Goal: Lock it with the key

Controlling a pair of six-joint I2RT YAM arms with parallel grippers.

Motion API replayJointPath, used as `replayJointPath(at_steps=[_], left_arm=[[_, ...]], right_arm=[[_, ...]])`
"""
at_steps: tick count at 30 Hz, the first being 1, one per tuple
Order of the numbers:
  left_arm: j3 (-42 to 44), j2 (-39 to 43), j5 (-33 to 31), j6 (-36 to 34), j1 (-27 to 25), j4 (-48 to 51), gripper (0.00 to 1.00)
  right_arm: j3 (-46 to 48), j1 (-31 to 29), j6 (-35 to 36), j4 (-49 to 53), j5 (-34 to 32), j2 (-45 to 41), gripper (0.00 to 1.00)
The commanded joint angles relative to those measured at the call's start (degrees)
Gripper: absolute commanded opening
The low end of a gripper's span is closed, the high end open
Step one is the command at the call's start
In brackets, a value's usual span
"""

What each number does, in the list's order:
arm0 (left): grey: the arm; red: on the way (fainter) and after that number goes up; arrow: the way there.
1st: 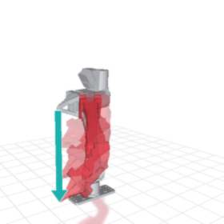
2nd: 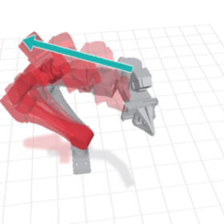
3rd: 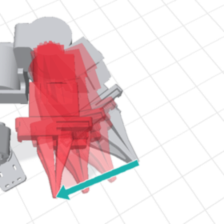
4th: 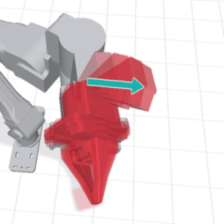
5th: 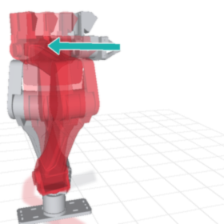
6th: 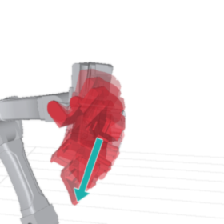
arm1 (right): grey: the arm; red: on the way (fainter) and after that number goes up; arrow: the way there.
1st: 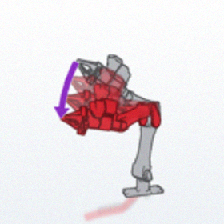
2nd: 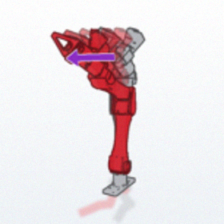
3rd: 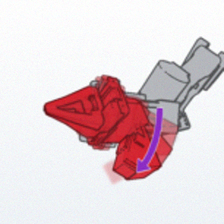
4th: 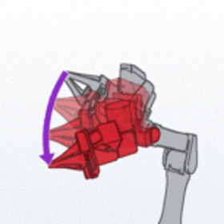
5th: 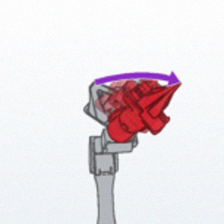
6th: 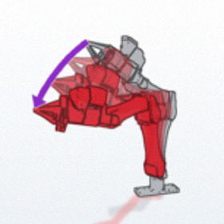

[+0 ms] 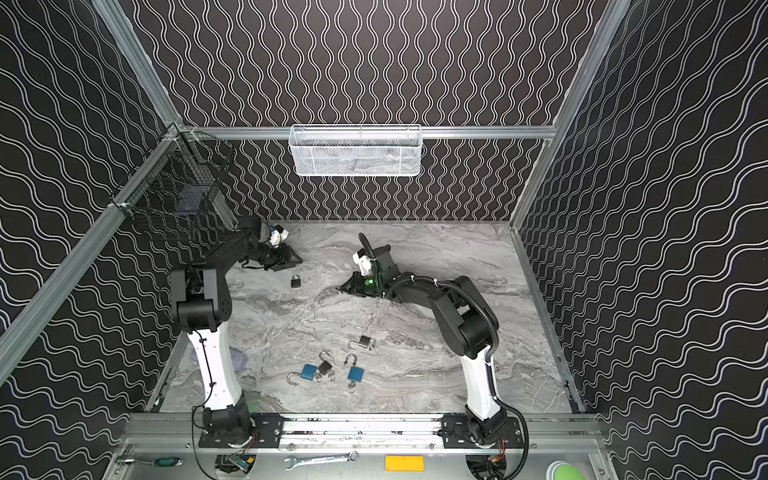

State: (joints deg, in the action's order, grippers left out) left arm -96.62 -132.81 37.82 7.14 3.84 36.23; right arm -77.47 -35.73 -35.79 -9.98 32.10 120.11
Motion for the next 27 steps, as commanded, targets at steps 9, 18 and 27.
replayJointPath(at_steps=[9, 18, 27], left_arm=[[27.8, 20.4, 0.9, 28.4, -1.7, -42.5, 0.41], [42.1, 39.1, -1.7, 30.5, -1.7, -41.6, 0.43], [50.9, 59.4, -9.1, 32.2, -1.7, -33.7, 0.45]], right_arm=[[-16.2, -3.7, -2.3, -1.1, -5.9, 13.6, 0.0], [-27.2, -5.9, -5.0, -2.2, -12.1, 22.0, 0.0], [-31.7, -6.9, -7.4, -3.3, -15.0, 26.0, 0.0]])
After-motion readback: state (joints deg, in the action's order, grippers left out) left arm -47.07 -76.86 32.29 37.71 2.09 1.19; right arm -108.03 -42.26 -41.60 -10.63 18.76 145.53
